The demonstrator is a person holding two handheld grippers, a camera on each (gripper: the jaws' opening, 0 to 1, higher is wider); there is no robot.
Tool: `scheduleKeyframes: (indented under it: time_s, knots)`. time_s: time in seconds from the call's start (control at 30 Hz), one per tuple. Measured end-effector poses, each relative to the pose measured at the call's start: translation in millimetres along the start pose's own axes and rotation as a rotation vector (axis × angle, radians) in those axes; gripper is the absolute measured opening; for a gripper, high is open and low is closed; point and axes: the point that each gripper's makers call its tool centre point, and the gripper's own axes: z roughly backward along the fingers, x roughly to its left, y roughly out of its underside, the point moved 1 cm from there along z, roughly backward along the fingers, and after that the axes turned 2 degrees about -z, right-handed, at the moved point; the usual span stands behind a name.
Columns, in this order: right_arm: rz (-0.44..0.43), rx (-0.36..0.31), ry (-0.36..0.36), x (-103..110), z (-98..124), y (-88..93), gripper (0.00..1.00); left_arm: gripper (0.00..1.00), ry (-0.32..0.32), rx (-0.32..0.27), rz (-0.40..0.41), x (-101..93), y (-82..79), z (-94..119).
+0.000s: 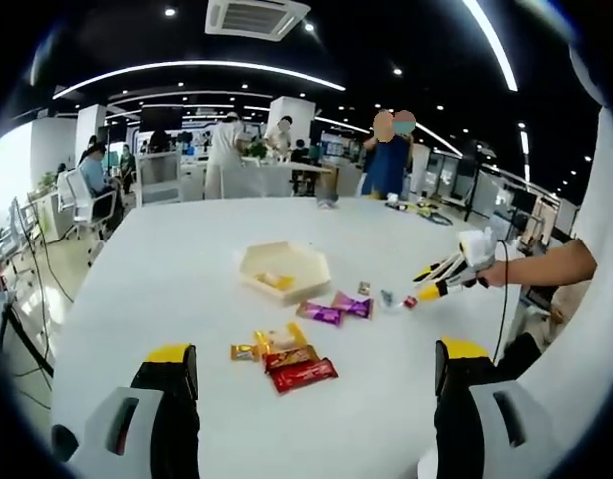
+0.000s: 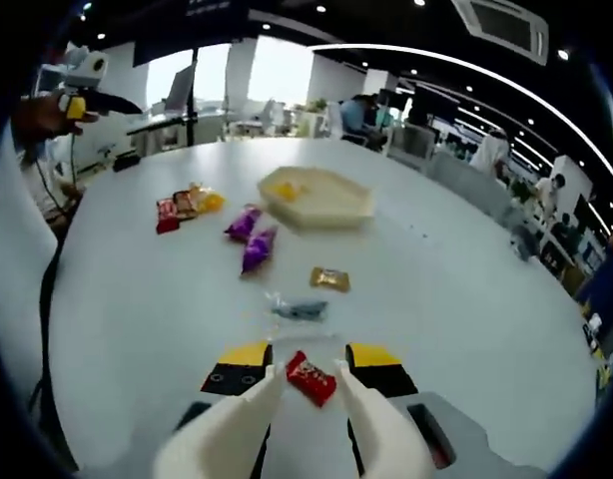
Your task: Place the target food into the container with the food tongs after gripping and lifting it, then release it inside without dropping or visibly crushing the food.
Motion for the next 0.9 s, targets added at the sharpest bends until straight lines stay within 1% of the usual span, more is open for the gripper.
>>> scheduleKeyframes:
  time_s: [0.07,0.2,0.27,0.3,0.43,0.57,0.6,0.73,0.9]
  knots:
    - [-0.004,0.013,-0.025,-1.2,-3.4,3.7,0.28,0.99,-0.009,0.004,0.011,0.6,2.9,0.6]
    - [-0.025,0.03,-0.027,-3.8,-5.7,10.6,0.28,0.99,-0.016,0.006,0.019,0.9,3.5,-0.5]
    - [-0.1,0.014,-0.01,-4.7,-5.8,12.2,0.29,0.99,-0.019,0.003,0.026,0.4,1.9,-2.6]
    - [-0.119,0.001,-0.007,-4.6,-6.2,11.4,0.29,0.99,-0.02,0.002,0.028,0.1,1.4,-3.4]
    - [-0.172,-0.011,0.038,-8.5,-6.6,12.5,0.29,0.99,-0.017,0.001,0.032,-1.5,-0.1,-6.3]
    - [-0.166,0.004,0.039,-5.4,-10.4,19.7,0.29,0.99,-0.014,0.002,0.029,-1.6,-0.9,-7.3]
    - [-0.175,-0.006,0.04,-5.5,-10.3,18.8,0.29,0.99,-0.015,0.004,0.027,-1.6,-0.9,-7.3]
    - [-0.17,-0.002,0.053,-6.9,-11.4,20.1,0.29,0.99,-0.013,0.006,0.024,-2.8,-1.5,-7.9]
    - [-0.166,-0.006,0.05,-5.9,-13.2,19.9,0.29,0.99,-0.012,0.007,0.019,-3.4,-1.7,-8.2]
